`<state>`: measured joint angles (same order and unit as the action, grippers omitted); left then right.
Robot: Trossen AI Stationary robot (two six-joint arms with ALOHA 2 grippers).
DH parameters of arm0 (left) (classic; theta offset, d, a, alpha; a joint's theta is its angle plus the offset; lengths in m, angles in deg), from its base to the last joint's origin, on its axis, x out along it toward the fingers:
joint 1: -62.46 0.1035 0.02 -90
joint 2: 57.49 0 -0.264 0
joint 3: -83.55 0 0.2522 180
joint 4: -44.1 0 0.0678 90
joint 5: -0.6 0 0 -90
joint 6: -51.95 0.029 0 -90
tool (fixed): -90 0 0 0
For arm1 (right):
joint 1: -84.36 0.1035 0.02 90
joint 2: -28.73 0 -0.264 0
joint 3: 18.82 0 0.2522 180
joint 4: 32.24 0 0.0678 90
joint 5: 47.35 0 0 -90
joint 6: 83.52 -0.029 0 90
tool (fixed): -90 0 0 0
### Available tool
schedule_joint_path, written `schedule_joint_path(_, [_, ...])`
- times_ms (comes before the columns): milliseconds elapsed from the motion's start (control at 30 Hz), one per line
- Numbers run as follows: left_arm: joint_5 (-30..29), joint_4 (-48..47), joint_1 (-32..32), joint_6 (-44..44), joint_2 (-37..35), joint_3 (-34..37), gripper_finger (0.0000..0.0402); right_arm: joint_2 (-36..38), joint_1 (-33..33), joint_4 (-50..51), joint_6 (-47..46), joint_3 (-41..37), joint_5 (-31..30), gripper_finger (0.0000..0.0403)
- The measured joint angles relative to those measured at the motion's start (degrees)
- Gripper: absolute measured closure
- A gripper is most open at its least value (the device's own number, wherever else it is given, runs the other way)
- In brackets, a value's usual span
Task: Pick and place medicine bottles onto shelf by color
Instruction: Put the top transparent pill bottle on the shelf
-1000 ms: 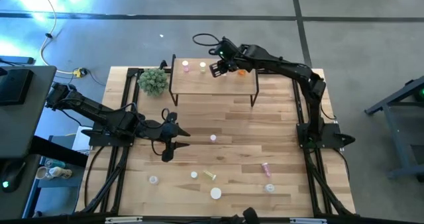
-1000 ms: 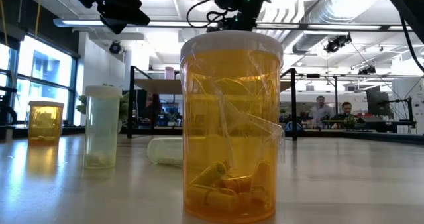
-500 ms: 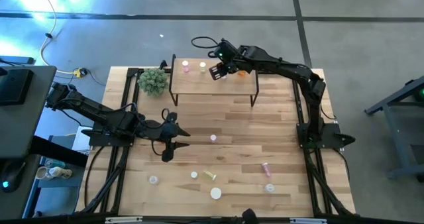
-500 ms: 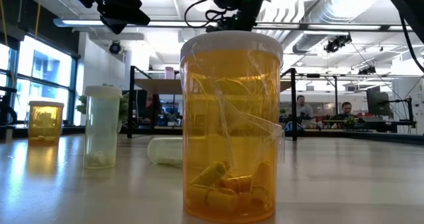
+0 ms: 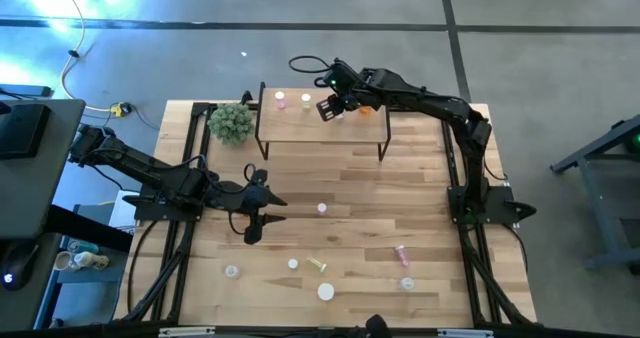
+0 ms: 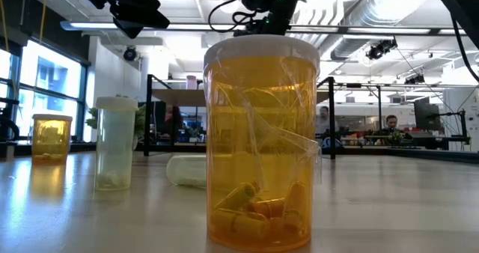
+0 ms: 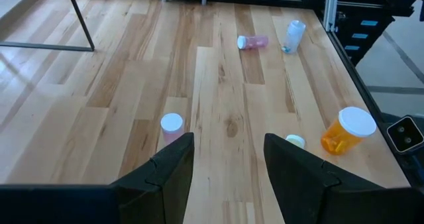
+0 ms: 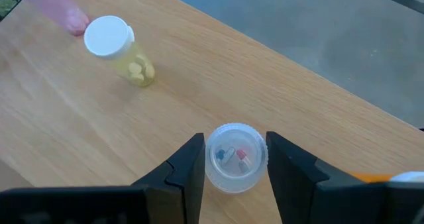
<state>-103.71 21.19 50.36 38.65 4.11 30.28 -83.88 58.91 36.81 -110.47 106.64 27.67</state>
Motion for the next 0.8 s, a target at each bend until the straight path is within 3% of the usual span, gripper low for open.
schedule_joint_path(333, [0.0,0.0,0.0,0.0,0.0,0.0,0.0229,0.0,0.0,0.2,0.0,0.0,-0.7,0.021])
schedule_joint_path(600, [0.0,0.0,0.0,0.0,0.0,0.0,0.0229,0.2,-0.1,0.2,0.5,0.5,-0.8,0.0203])
schedule_joint_path(800, [0.0,0.0,0.0,0.0,0.0,0.0,0.0229,0.2,-0.2,1.5,1.9,5.2,-0.7,0.0203])
